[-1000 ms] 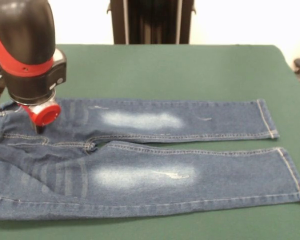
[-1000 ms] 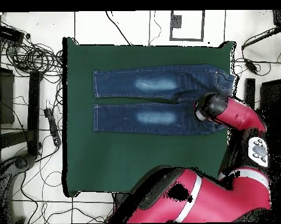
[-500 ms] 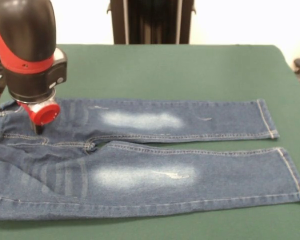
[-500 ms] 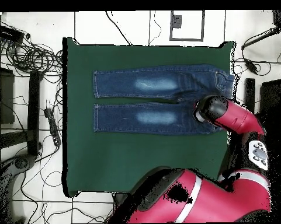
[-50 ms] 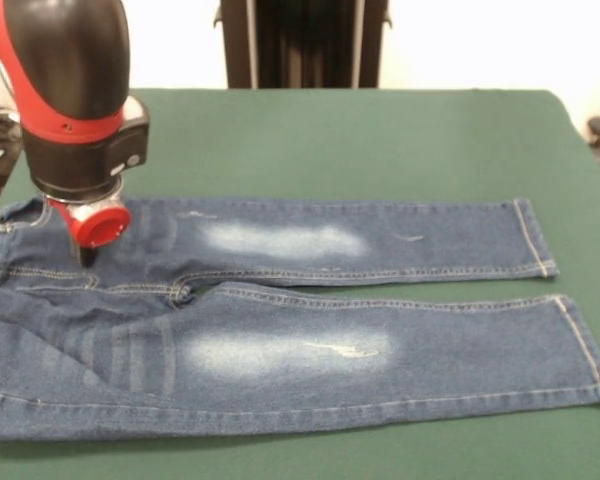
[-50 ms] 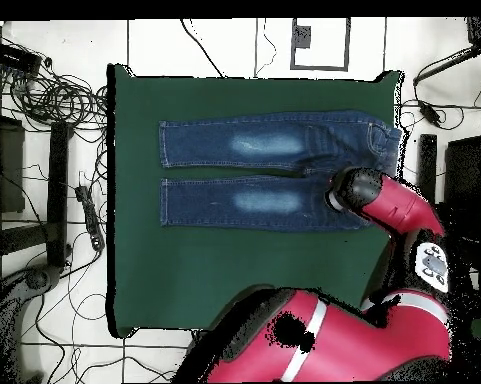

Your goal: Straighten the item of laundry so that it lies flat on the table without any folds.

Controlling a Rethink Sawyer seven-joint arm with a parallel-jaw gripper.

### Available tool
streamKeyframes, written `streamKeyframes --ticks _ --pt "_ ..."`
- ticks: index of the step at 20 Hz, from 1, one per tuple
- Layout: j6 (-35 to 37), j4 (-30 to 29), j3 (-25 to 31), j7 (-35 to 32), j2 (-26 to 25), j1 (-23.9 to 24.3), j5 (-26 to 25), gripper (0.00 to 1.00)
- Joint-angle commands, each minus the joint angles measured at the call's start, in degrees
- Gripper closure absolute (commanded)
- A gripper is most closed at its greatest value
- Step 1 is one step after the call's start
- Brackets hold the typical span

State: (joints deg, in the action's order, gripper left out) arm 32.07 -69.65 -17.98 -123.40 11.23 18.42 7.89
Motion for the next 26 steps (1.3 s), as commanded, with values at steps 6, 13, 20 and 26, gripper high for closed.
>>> streamKeyframes --ticks 6,13,20,26 --pt "7.0 -9.3 -1.9 -22.0 -1.1 -9.0 6.0 1.0" --pt "9.0 -9.1 -3.3 -23.4 -0.7 -10.7 7.4 1.0" --pt "8.5 -8.7 -3.2 -23.5 -1.7 -11.0 8.4 1.0" --pt "10.7 -9.7 -3.7 -26.7 -0.7 -13.7 10.9 1.0"
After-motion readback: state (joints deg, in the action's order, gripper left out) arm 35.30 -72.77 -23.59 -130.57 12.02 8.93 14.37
